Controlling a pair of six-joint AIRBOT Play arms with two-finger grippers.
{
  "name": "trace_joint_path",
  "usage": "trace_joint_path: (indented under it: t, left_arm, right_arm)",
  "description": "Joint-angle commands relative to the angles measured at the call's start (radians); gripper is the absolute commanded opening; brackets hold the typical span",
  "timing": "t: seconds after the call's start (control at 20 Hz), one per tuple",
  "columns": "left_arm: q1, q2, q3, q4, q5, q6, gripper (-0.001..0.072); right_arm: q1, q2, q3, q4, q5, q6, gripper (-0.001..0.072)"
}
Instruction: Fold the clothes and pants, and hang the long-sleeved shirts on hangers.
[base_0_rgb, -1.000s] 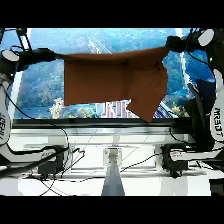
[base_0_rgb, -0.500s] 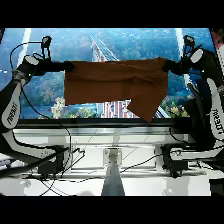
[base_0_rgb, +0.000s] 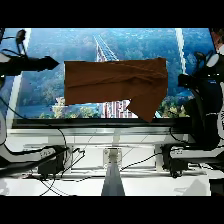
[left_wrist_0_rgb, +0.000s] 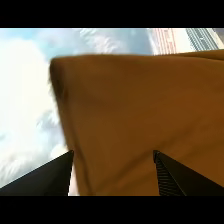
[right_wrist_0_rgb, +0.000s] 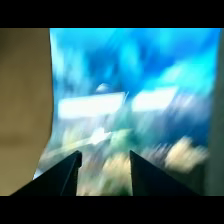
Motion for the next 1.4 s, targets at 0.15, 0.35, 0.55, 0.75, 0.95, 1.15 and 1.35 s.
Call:
trace_joint_path:
  t: [0.15,0.35,0.55,0.75,0.95,1.15,1.35]
  left_arm:
    - [0.227,0.066,-0.001,0.003,-0.227,-0.054,0.0537]
    - [0.310,0.066,-0.001,0.010,-0.272,-0.079,0.0471]
    - [0.358,0.065,-0.033,0.009,-0.280,-0.111,0.0471]
    - [0.382,0.064,-0.144,0.008,-0.285,-0.155,0.0471]
    - [0.381,0.064,-0.333,-0.007,-0.279,-0.116,0.0469]
    - [0.354,0.060,-0.539,-0.169,-0.188,0.040,0.0469]
    - [0.214,-0.004,-0.604,-0.192,-0.071,0.061,0.0469]
  right_arm:
    - [-0.075,0.121,-0.329,0.381,0.020,-0.167,0.0330]
    - [-0.075,0.150,-0.556,0.534,-0.124,-0.232,0.0330]
    - [-0.075,0.150,-0.647,0.630,-0.218,-0.287,0.0312]
    - [-0.075,0.153,-0.667,0.703,-0.259,-0.289,0.0131]
    - [-0.075,0.167,-0.667,0.704,-0.283,-0.328,0.0019]
    - [-0.075,0.182,-0.667,0.705,-0.282,-0.339,0.0019]
    - [-0.075,0.182,-0.667,0.709,-0.286,-0.338,0.0019]
